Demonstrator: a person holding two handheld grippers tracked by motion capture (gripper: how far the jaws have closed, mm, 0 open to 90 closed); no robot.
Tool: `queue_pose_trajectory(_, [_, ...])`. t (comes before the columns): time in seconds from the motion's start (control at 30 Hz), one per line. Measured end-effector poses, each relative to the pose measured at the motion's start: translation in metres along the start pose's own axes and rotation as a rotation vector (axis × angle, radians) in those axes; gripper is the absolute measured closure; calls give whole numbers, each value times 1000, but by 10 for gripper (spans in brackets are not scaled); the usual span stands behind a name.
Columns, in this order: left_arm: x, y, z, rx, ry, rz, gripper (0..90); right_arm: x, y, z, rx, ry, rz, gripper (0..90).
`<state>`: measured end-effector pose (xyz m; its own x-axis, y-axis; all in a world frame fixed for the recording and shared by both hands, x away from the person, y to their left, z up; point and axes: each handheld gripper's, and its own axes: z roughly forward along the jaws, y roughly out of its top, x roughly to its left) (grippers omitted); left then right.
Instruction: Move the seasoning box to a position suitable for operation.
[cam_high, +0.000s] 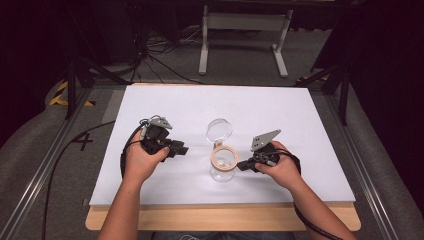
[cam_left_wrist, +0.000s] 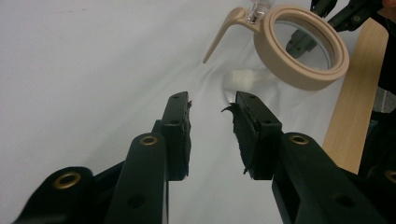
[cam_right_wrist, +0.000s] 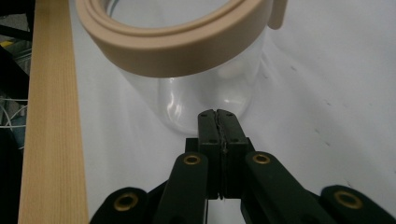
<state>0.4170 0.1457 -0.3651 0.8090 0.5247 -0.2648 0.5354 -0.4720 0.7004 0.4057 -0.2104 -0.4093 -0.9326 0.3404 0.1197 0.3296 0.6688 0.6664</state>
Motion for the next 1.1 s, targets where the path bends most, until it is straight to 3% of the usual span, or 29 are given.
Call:
queue_pose_trajectory(0.23, [1, 1, 0, -1, -5, -2, 669, 13, 6, 7, -2, 31, -39, 900])
queue_pose_trajectory(0.47, [2, 2, 1, -5, 4, 3, 669, 15, 7, 7, -6, 39, -31, 900])
queue_pose_trajectory(0.57, [1, 4, 3, -28, 15, -8, 688, 14, 7, 3, -5, 21, -29, 900])
queue_pose_trajectory(0.83, [-1, 15, 16, -79, 31, 31, 816, 18, 4, -24, -101, -42, 5, 900])
queue_pose_trajectory(1.1, [-2, 22, 22, -141, 56, 6, 880, 34, 10, -32, -197, -46, 9, 900])
